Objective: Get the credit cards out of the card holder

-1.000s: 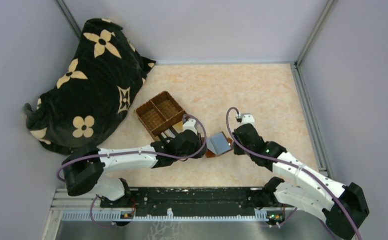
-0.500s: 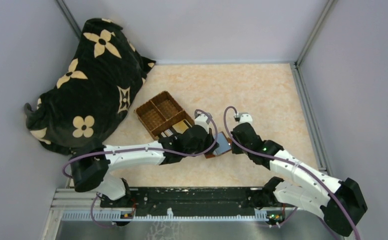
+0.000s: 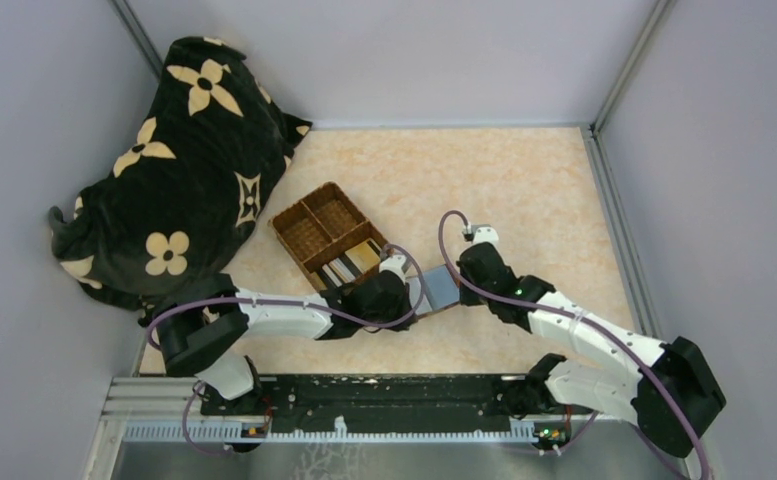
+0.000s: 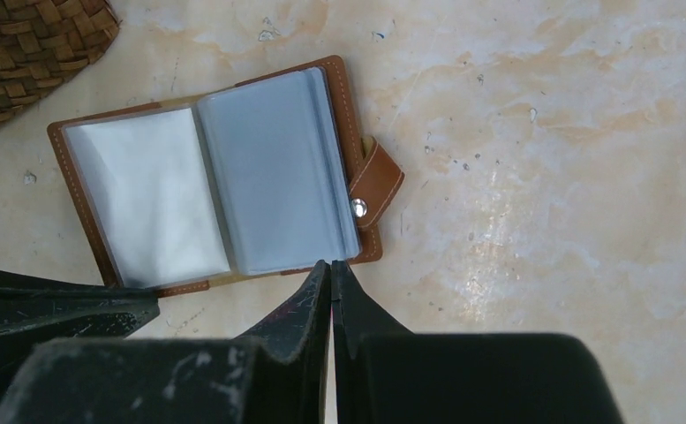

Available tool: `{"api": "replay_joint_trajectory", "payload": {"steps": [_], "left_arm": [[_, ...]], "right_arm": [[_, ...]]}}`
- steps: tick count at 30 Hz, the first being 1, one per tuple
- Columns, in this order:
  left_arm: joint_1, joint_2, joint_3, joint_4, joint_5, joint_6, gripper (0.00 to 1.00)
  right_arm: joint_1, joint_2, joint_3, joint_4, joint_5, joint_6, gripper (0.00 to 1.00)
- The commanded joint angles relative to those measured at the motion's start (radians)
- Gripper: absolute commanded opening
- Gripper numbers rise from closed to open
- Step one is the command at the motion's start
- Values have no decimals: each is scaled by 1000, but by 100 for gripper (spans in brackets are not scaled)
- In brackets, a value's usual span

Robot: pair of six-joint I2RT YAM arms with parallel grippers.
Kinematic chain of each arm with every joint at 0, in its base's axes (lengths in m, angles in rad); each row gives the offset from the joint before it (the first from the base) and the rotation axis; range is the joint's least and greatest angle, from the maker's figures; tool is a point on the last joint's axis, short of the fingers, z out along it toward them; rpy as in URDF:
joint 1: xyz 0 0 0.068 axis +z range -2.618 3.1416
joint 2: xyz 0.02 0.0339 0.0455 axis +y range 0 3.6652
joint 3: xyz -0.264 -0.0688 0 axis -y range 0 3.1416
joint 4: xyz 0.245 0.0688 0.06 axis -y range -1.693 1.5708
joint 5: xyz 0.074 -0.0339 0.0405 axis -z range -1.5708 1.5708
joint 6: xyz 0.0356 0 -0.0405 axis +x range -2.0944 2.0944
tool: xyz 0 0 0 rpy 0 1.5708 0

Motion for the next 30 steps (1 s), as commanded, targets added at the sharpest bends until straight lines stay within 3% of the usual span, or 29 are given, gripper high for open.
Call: {"api": "replay_joint_trajectory", "payload": {"steps": [1,7,13,17,26,30], "left_arm": [[2,-21,-37,41,-2,-21,0],[2,10,-45,61,19,-33,0],[2,38,-44,84,44,-38,0],[2,36,-42,86,73,-37,0],[-39,10,51,70,182,57,0],[-40,-35,51,91,169,59,0]], "right_arm": [[-12,39,19,86,-10,1,4],[-11,99,10,125,-16,4,6],[-12,146,12,164,-43,5,22],[-12,197,12,188,-47,7,27],[-12,250,-4,230,-63,13,27],[-11,250,-11,227,-57,12,20]]}}
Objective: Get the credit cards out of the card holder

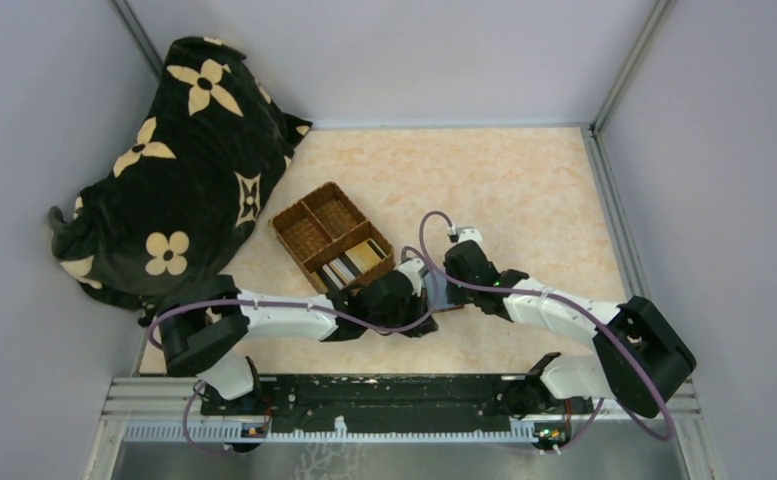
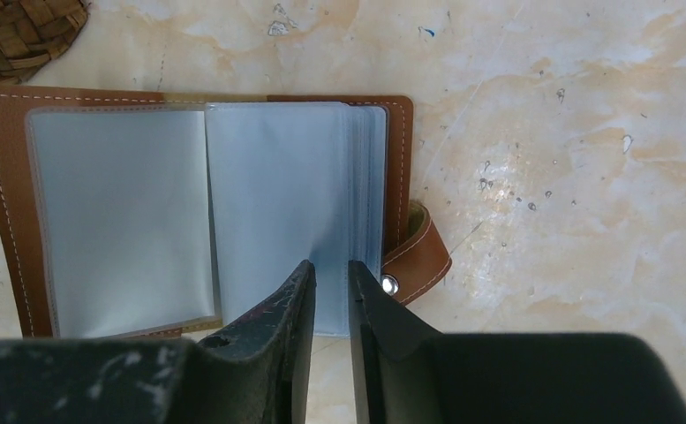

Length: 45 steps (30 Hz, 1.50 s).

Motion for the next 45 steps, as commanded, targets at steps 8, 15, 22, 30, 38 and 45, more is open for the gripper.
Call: {"api": "replay_joint_trajectory", "payload": {"steps": [8,15,22,30,38,45], "left_arm": [[63,-100,3,-16,-88,31,0],[137,-70,-31,-29,-97,51,0],[139,-19,-59,-21,-96,52,0],[139,54,-82,21,-75,30,0],[139,97,-89,43,-49,16,0],[139,104,-93,48,-40,13,0]], "right_arm": [[-8,3,-22,51,0,8,16],[-9,-6,-26,46,4,9,16],[-17,-6,-35,58,-10,13,15],[-25,-14,-47,92,-57,14,11],[-47,8,-81,169,-151,20,8],[-70,17,-88,206,-221,32,8]]}}
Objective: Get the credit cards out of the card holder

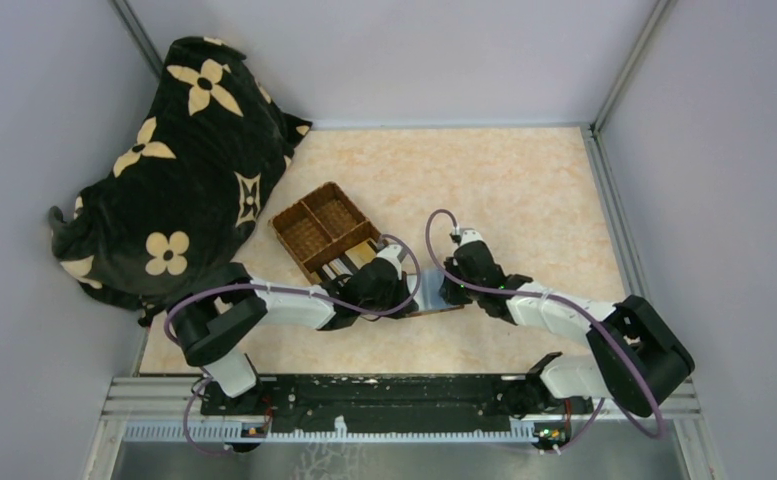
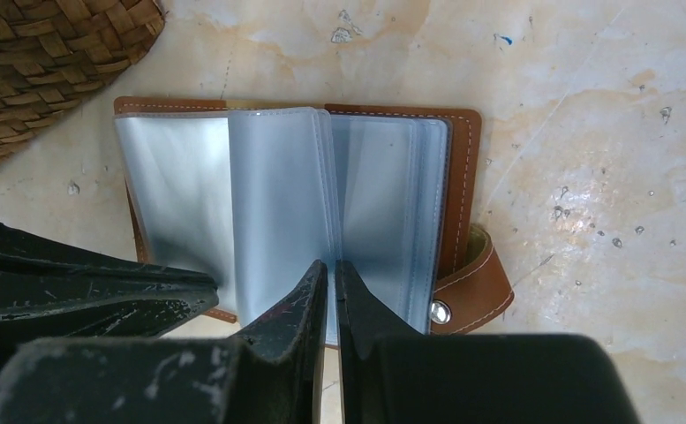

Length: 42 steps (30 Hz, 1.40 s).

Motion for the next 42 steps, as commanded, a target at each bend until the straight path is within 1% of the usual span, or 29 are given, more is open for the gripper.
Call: {"api": "replay_joint_trajectory", "payload": {"steps": [1,6,13,33,38,40,42], "left_arm": [[-1,37,-31,-47,17,-1,0],[-1,46,-37,-34,24,-3,0],[-1,53,-42,-20,36,-9,0],[-2,62,-37,-20,43,-9,0],[-1,61,-37,-21,44,-9,0],[-1,59,-37,-22,43,-9,0],[-1,59,-39,-23,43,-8,0]], "right_arm": [[-22,-4,-9,21,-52,13,9],[-67,-53,-11,11,-99,1,9],[-115,-96,-14,-41,-85,6,9],[-157,-61,-56,-16,-98,5,9],[-157,-1,-72,49,-179,13,10],[-157,25,-80,79,-217,17,13],[-156,35,-90,114,-254,30,14]]}}
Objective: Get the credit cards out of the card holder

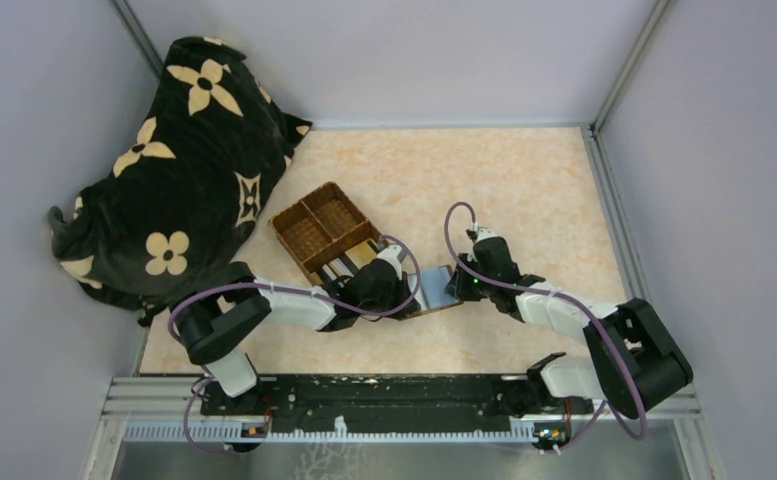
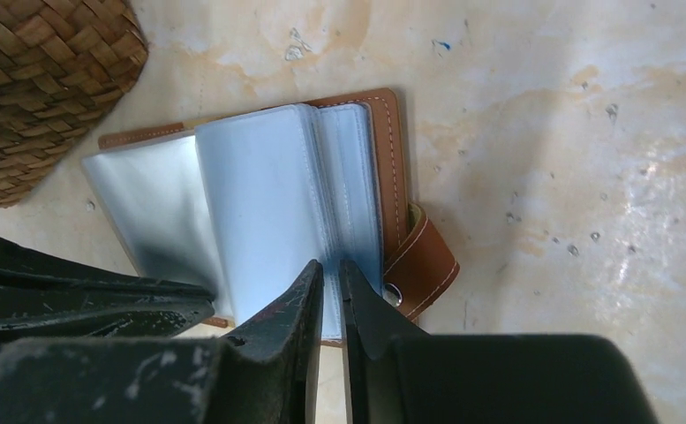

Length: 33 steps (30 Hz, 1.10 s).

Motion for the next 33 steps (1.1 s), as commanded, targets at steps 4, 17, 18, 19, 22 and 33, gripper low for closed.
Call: {"api": "replay_joint_trajectory", "payload": {"steps": [4,17,18,19,22,33], "left_arm": [[-2,44,-27,-81,17,7,0],[-2,54,-28,-70,22,2,0],[-2,54,-29,-70,22,1,0],[-2,54,-30,-69,22,1,0],[-2,57,-31,-66,23,0,0],[-2,59,-34,-59,37,-4,0]], "right_arm": [[-4,52,-49,118,-162,27,16],[-3,66,-45,269,-406,81,18],[-3,62,-45,267,-411,80,18],[-3,57,-43,263,-414,78,18],[-3,23,-36,231,-409,69,18],[-3,-58,32,102,-363,17,21]]}}
